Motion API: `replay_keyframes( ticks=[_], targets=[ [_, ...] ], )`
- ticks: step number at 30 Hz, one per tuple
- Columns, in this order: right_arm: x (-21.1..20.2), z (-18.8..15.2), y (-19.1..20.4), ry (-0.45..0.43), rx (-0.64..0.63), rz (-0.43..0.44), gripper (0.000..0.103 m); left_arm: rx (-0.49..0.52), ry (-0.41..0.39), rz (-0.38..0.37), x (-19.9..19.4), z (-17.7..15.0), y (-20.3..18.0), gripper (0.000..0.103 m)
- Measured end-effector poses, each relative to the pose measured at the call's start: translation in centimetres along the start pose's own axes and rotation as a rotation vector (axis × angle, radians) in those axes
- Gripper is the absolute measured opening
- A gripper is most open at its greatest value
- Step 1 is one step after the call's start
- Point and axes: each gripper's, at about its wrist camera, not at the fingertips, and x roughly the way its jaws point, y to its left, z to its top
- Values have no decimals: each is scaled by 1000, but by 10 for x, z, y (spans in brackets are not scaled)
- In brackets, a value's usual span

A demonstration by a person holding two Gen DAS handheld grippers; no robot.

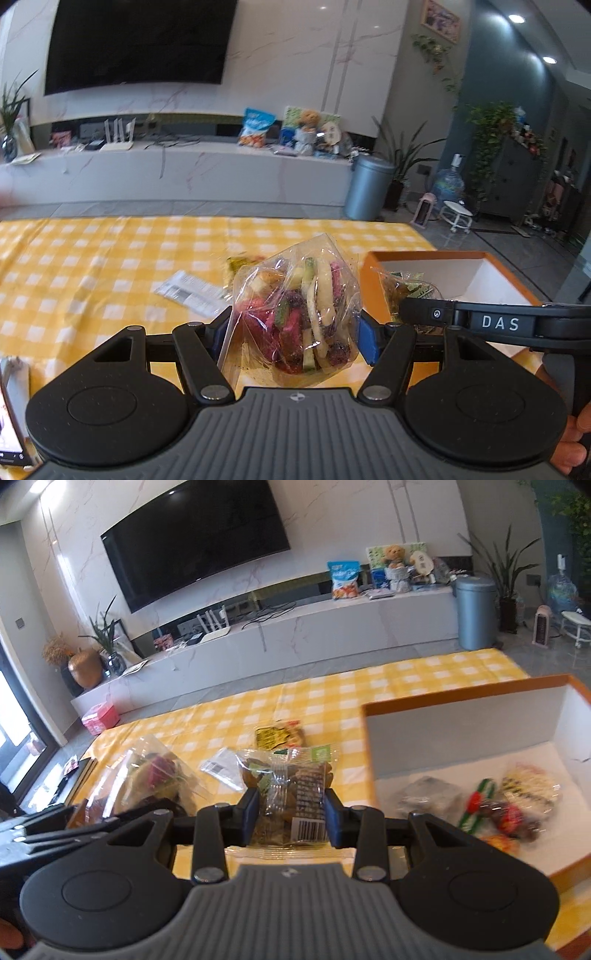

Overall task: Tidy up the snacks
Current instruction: 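Lift the fruit-chip bag and brown snack pack and carry them toward the orange box, then lower both packs into the orange box and open both grippers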

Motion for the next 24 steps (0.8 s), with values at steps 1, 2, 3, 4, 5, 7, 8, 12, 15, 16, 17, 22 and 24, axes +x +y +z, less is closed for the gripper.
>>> replay_keyframes(
  ticks=[1, 2, 3, 4, 5, 7, 8, 12, 15, 16, 17, 22, 24],
  targets=[
    [-5, 1, -4, -7, -5, -9, 35, 12, -3, -11, 0, 2, -6, 74],
    [-9, 2, -8, -11, -8, -16, 35, 22, -5, -22, 1, 4, -11, 74],
    [-14, 4, -13, -13, -10, -21, 35, 31, -6, -34, 2, 6, -17, 74],
    [-18, 5, -18, -13, -11, -23, 35, 41, -7, -48, 3, 8, -22, 74],
    [-22, 6, -24, -12, -13, -27, 35, 52, -8, -64, 5, 11, -28, 74],
    [-30, 9, -35, -10, -20, -44, 35, 73, -7, -93, 10, 15, -41, 74],
    [-33, 10, -41, -11, -26, -55, 35, 84, -6, -107, 13, 17, -48, 74],
    [-48, 15, -69, -6, -39, -103, 35, 128, 8, -175, 27, 24, -75, 74],
    [-58, 20, -92, 3, -37, -138, 35, 166, 21, -217, 38, 28, -95, 74],
    [-60, 21, -99, 6, -38, -152, 35, 179, 23, -229, 42, 30, -101, 74],
    [-62, 22, -107, 10, -39, -167, 35, 191, 26, -240, 46, 31, -106, 74],
    [-68, 25, -141, 35, -38, -230, 35, 235, 51, -295, 68, 38, -132, 74],
    [-69, 27, -152, 48, -37, -245, 35, 239, 68, -315, 78, 40, -139, 74]
  ],
)
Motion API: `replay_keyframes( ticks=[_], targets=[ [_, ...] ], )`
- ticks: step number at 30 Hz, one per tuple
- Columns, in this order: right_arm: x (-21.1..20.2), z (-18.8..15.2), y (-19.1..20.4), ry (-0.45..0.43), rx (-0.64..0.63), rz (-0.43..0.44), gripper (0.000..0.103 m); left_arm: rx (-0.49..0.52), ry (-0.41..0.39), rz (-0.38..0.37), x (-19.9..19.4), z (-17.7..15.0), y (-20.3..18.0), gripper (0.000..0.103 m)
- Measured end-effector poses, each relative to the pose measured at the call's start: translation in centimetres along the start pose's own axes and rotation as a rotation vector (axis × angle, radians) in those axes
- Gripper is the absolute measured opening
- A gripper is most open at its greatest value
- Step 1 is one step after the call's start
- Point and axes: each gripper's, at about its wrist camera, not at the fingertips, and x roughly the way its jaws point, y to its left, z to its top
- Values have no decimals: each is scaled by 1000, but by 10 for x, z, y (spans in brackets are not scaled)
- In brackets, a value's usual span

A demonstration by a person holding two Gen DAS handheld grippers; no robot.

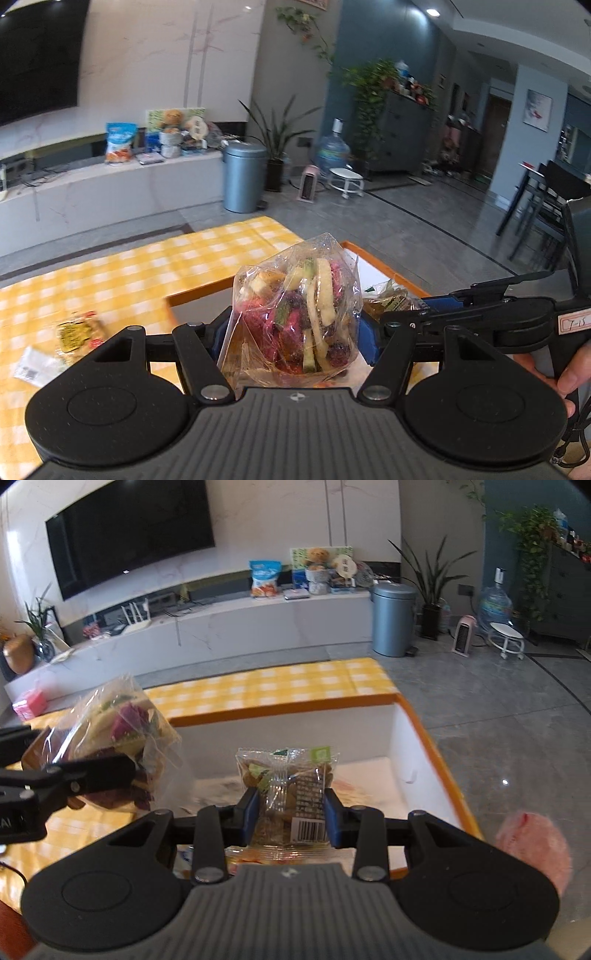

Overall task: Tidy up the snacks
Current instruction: 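Lower both packs into the orange box and open both grippers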

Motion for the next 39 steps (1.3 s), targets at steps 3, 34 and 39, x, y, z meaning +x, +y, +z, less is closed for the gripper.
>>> replay_keyframes(
  ticks=[3, 34, 39],
  targets=[
    [4, 1, -14, 18, 8, -19, 35, -1, 28, -29, 18, 3, -4, 74],
    [105, 20, -74, 273, -152, -102, 35, 19, 358, -148, 170, 8, -14, 74],
    [114, 18, -69, 334, -221, -101, 35, -6, 440, -179, 177, 1, -14, 74]
  ],
)
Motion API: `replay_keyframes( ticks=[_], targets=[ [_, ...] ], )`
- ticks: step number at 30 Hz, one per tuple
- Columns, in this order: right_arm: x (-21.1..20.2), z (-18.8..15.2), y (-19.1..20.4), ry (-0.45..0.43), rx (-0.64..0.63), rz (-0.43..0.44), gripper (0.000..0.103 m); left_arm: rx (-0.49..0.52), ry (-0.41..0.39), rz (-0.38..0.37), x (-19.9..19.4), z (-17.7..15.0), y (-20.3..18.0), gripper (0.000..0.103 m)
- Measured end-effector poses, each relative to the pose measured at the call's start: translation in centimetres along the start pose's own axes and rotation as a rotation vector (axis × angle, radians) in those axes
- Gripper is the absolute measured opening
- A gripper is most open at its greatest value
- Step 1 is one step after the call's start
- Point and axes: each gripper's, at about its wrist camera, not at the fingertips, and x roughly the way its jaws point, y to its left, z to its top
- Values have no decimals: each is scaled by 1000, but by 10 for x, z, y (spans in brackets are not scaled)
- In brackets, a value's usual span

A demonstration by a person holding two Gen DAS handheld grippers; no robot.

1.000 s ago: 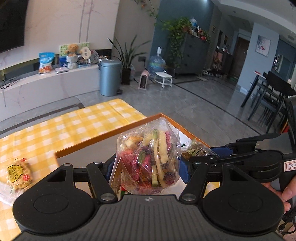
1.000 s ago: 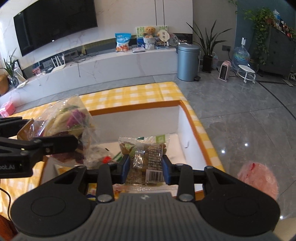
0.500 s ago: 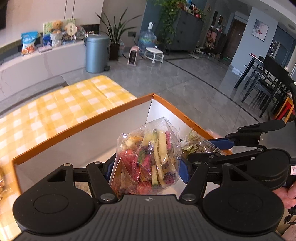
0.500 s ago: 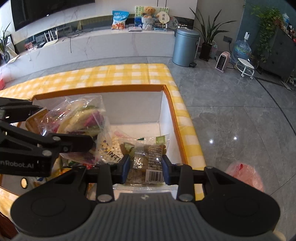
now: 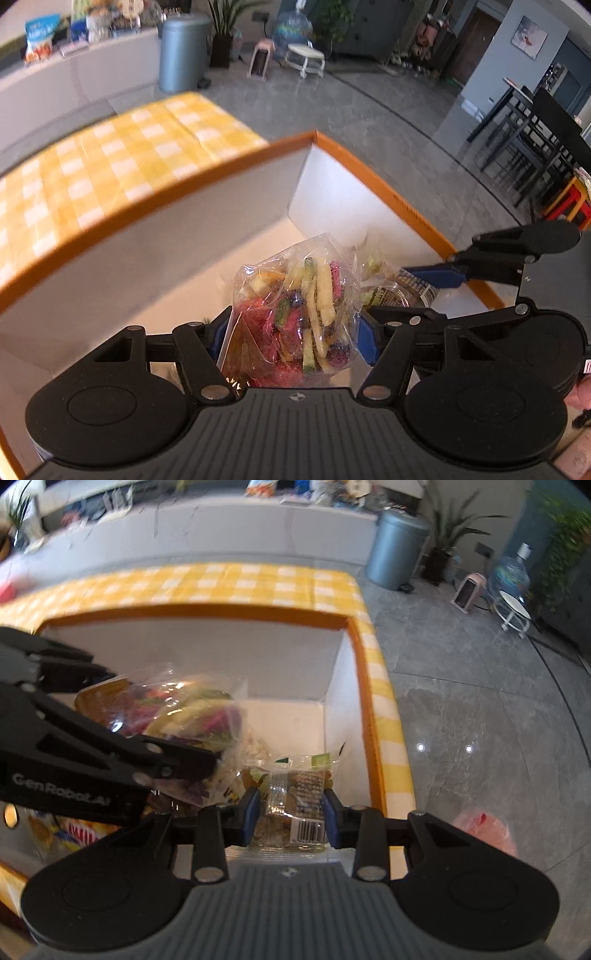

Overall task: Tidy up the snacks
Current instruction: 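Lower both packs into the orange box and open both grippers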

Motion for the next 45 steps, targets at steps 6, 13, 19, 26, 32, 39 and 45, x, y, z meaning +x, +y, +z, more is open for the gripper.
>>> replay_keyframes(
  ticks=[6, 13, 19, 26, 32, 39, 45],
  targets=[
    [-2, 1, 8, 106, -148, 38, 35, 25, 90, -36, -4, -4, -8, 74],
    [5, 8, 4, 247, -183, 105, 35, -20, 163, -63, -3, 1, -15, 74],
    [4, 15, 4, 277, -211, 121, 34, -106, 212, -103, 3, 1, -5, 74],
    [-1, 12, 9, 253, -224, 103, 34, -130, 217, -120, 1, -2, -5, 77],
    [-8, 10, 6, 226, -218, 92, 37, -158, 196, -159, -4, -5, -2, 81],
    [-15, 6, 6, 212, -202, 89, 37, -66, 159, -119, -17, -11, -13, 63],
    [-18, 5, 6, 192, -189, 89, 37, -23, 158, -117, -15, -17, -19, 44]
  ],
)
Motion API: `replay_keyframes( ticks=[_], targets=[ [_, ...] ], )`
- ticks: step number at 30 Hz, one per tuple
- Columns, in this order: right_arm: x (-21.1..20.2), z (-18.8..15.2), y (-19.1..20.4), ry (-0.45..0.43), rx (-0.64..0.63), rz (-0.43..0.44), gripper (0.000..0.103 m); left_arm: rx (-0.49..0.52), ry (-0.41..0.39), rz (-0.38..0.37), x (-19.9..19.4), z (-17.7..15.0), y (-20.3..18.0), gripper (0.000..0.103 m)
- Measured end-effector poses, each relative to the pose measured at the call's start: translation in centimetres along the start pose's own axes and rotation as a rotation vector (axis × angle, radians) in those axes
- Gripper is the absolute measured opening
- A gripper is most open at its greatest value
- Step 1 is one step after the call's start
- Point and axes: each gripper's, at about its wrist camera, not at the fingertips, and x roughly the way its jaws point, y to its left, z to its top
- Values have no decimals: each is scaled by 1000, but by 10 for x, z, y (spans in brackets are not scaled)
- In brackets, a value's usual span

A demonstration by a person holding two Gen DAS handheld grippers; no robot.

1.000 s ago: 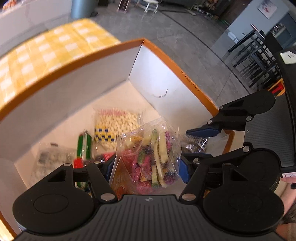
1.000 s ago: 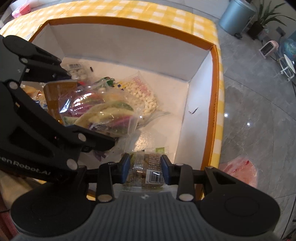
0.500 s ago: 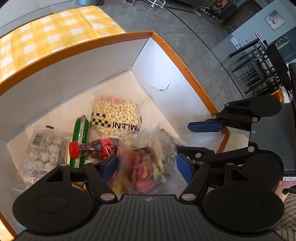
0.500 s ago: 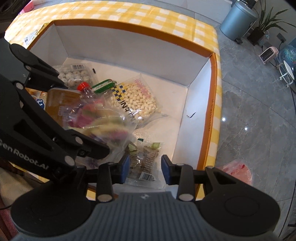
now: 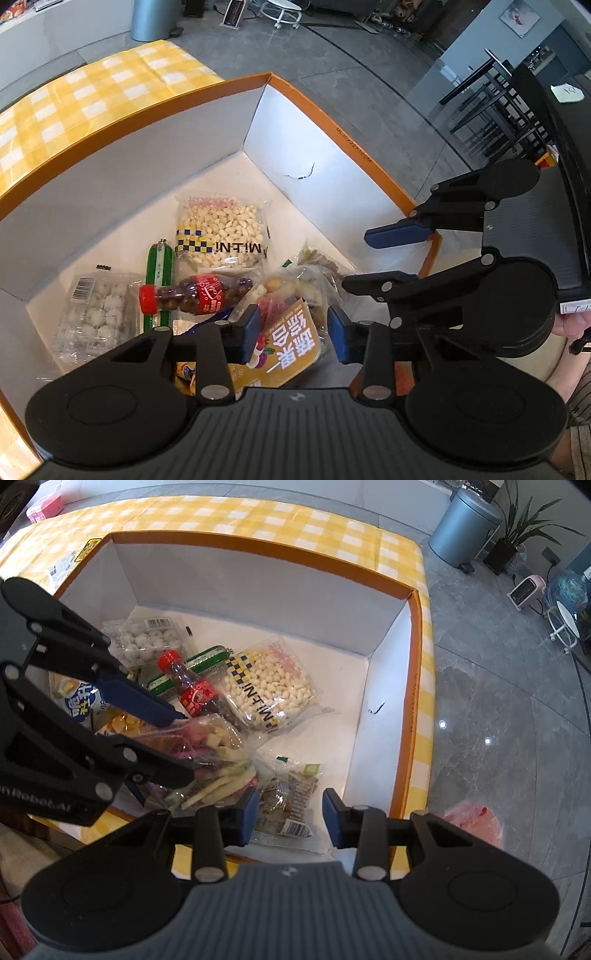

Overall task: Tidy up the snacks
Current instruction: 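Lower both packs into the orange box and open both grippers, then withdraw both tools from the box back toward the remaining snacks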

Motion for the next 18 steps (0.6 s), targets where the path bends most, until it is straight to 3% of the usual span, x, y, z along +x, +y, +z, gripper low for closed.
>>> replay_keyframes(
  ticks=[12, 15, 18],
  targets=[
    [-4, -2, 4, -7, 9, -10, 37, 16, -40, 24, -2, -9, -5, 45],
    [-10, -3, 9, -14, -4, -20, 41, 14, -70, 24, -13, -14, -6, 56],
    [-16, -4, 14, -27, -18, -45, 46, 10, -107, 29, -27, -18, -7, 59]
  ],
)
